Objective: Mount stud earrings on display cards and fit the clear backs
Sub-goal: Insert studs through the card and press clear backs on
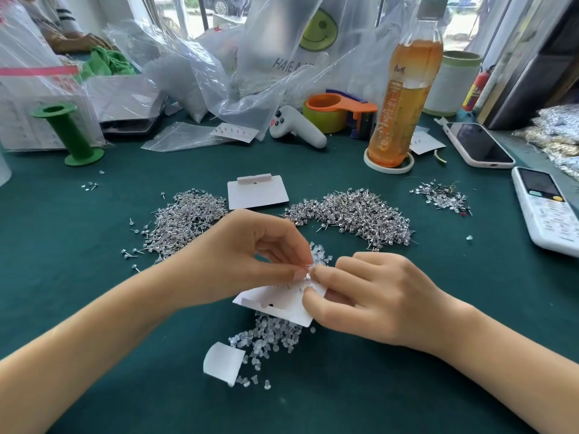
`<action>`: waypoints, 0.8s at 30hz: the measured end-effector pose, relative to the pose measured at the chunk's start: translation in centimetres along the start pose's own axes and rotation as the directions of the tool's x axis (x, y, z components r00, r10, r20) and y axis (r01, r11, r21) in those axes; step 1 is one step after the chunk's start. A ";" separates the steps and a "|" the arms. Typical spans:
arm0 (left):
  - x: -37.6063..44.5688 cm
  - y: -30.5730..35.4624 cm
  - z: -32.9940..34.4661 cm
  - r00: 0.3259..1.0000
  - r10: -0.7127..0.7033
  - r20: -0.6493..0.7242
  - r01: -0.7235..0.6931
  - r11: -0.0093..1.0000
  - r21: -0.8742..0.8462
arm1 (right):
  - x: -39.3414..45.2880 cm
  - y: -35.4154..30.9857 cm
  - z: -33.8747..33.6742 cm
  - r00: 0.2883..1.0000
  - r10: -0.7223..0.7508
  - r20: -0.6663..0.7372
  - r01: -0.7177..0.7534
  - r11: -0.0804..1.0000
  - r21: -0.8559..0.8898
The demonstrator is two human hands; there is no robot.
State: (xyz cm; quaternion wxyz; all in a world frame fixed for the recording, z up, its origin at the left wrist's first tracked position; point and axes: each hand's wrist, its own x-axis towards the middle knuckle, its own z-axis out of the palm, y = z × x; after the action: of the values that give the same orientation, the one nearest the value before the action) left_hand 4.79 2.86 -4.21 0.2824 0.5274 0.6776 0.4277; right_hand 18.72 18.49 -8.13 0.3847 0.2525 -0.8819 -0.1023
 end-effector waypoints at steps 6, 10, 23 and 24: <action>0.0 0.1 0.2 1.000 -0.017 -0.023 0.016 0.999 -0.038 | 0.0 0.0 -0.1 1.000 0.021 0.002 -0.021 1.000 0.009; -0.2 0.2 0.2 0.996 -0.061 -0.067 0.053 0.991 -0.123 | 0.0 -0.1 -0.2 0.999 0.032 0.018 -0.033 0.999 0.015; -0.3 0.3 0.7 0.997 -0.036 -0.074 0.036 0.999 -0.004 | 0.0 -0.3 -0.3 0.998 0.014 0.054 -0.013 1.000 -0.008; -0.3 0.3 0.7 0.997 -0.034 -0.072 0.034 0.999 -0.001 | 0.0 -0.4 -0.2 0.999 0.013 0.053 -0.013 1.000 -0.007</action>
State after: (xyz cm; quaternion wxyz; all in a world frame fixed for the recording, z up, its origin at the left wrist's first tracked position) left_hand 5.59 2.82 -4.25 0.2650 0.5000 0.6963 0.4416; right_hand 19.02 18.18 -8.09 0.3628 0.2428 -0.8930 -0.1092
